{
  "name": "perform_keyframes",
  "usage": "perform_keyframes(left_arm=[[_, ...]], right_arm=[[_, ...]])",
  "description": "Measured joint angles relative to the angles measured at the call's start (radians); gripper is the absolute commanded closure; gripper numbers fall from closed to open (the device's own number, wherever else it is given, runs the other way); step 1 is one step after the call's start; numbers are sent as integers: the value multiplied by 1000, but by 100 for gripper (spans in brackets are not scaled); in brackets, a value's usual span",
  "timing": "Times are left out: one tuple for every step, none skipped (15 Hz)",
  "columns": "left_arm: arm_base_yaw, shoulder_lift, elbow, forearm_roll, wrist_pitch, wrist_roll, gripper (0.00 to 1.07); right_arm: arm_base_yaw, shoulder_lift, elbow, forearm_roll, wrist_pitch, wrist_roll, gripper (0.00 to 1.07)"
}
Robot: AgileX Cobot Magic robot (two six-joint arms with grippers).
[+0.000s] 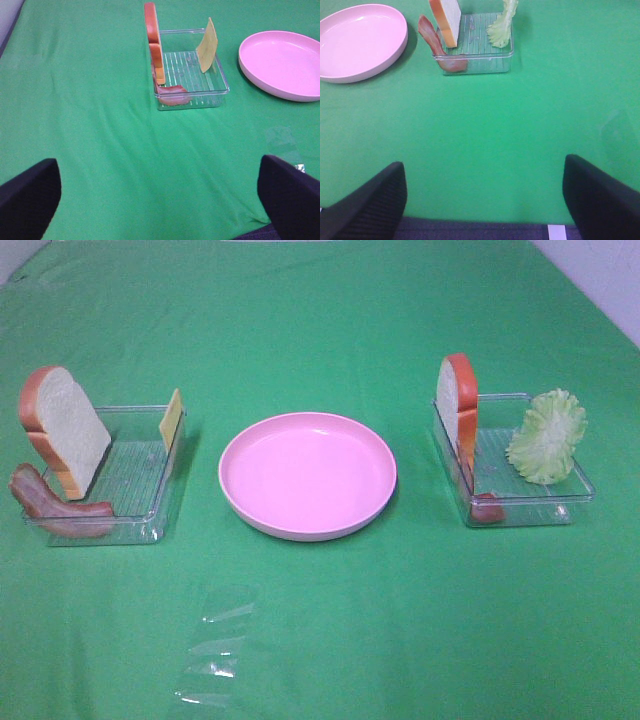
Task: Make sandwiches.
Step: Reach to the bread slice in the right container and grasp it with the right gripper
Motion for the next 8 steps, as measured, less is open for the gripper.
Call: perform_keyframes(left_arm=[[0, 0, 0, 0, 0, 0, 7], [0, 0, 0, 0, 0, 0, 7], [0, 0, 0, 0, 0, 0, 7], [0, 0, 0, 0, 0, 0, 7], [0, 0, 0, 0, 0, 0, 7], [0, 0, 0, 0, 0, 0, 7], [0, 0, 0, 0, 0, 0, 7], [0, 0, 0, 0, 0, 0, 7]], right_arm=[[0, 68, -14, 0, 3, 20, 25], [0, 119, -30, 2, 8, 27, 25], [0, 228, -70, 8, 22, 30, 25], [0, 365, -131, 20, 47, 31, 25], [0, 494, -197, 28, 68, 31, 26], [0, 637, -273, 31, 77, 31, 27], [0, 760, -341, 33, 78, 31, 27], [0, 951, -458, 33, 78, 31, 27]])
